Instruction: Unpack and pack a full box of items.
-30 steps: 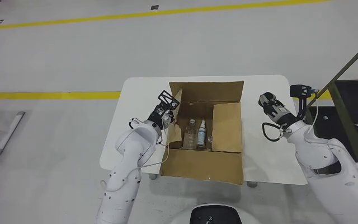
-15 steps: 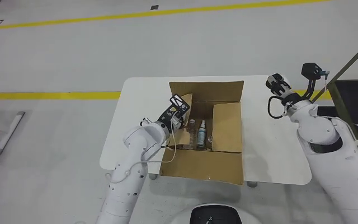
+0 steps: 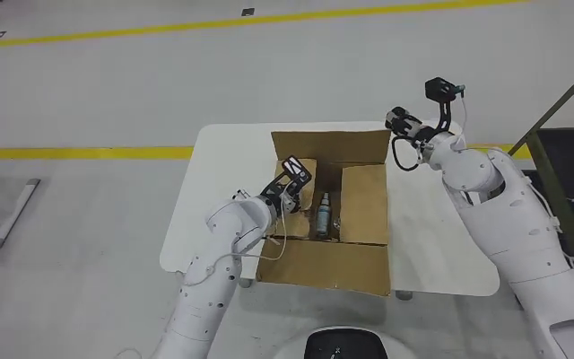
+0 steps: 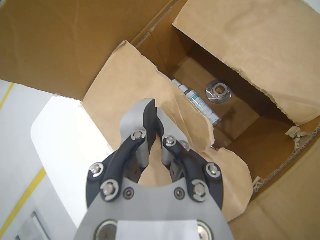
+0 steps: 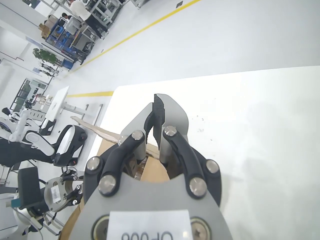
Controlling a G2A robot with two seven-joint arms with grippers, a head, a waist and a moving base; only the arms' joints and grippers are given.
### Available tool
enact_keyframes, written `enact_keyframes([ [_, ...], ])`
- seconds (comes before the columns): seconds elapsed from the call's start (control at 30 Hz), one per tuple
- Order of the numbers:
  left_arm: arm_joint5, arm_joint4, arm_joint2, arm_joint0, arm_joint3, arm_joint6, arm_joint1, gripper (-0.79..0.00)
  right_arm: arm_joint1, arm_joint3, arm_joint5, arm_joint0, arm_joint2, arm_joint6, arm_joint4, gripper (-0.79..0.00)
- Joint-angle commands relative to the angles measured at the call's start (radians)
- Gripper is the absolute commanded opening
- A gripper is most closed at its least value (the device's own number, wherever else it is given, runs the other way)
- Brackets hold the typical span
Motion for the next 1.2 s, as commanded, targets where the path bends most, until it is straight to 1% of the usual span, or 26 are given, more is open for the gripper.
enact_keyframes([
  [0.0, -0.006, -0.006, 0.006, -0.005, 0.007, -0.013, 0.0, -0.785, -0.004, 0.017, -0.013, 0.015, -0.004, 0.011, 0.026, -0.785],
  [0.2, -0.005, -0.023, 0.014, -0.016, 0.02, -0.039, 0.0, -0.785, -0.007, 0.071, -0.063, 0.061, -0.028, 0.136, 0.062, -0.785],
  [0.33, 0.008, -0.011, 0.013, -0.015, 0.011, -0.023, 0.002, -0.785, -0.004, 0.065, -0.071, 0.056, -0.027, 0.174, 0.05, -0.785],
  [0.37, 0.013, -0.006, 0.009, -0.012, 0.009, -0.013, 0.003, -0.573, -0.002, 0.054, -0.074, 0.048, -0.025, 0.177, 0.048, -0.785],
  [0.4, 0.019, 0.007, 0.007, -0.011, 0.004, -0.012, 0.004, -0.092, 0.0, 0.041, -0.079, 0.039, -0.021, 0.185, 0.05, -0.785],
  [0.43, 0.02, 0.004, 0.005, -0.006, 0.002, -0.007, 0.005, -0.132, 0.002, 0.027, -0.085, 0.029, -0.015, 0.192, 0.053, -0.785],
  [0.47, 0.019, -0.007, 0.0, -0.003, 0.001, -0.007, 0.006, -0.225, 0.004, 0.015, -0.094, 0.018, -0.011, 0.205, 0.054, -0.785],
  [0.5, 0.018, 0.003, -0.001, -0.003, -0.004, -0.015, 0.007, -0.132, 0.006, 0.003, -0.096, 0.009, -0.006, 0.212, 0.052, -0.785],
  [0.53, 0.019, 0.01, -0.001, -0.002, -0.01, -0.015, 0.008, 0.0, 0.008, -0.01, -0.099, -0.001, -0.002, 0.218, 0.051, -0.785],
  [0.63, -0.022, 0.024, -0.007, 0.003, -0.022, -0.004, 0.014, 0.0, 0.015, -0.047, -0.112, -0.029, -0.003, 0.254, 0.025, -0.785],
  [0.73, -0.051, 0.051, -0.027, 0.012, -0.029, 0.007, 0.023, 0.0, 0.02, -0.08, -0.111, -0.056, 0.007, 0.258, 0.015, -0.785],
  [0.87, -0.045, 0.051, -0.074, 0.039, -0.061, 0.012, 0.035, 0.0, 0.024, -0.114, -0.113, -0.088, 0.01, 0.267, -0.001, -0.785],
  [0.97, -0.061, 0.052, -0.111, 0.07, -0.103, 0.012, 0.045, 0.0, 0.026, -0.133, -0.114, -0.111, 0.002, 0.257, -0.025, -0.785],
  [1.1, -0.055, 0.046, -0.172, 0.122, -0.168, -0.006, 0.059, 0.0, 0.027, -0.16, -0.138, -0.138, -0.014, 0.254, -0.051, -0.785],
  [1.17, -0.059, 0.078, -0.196, 0.148, -0.204, -0.024, 0.067, 0.0, 0.028, -0.174, -0.152, -0.155, -0.026, 0.241, -0.075, -0.785],
])
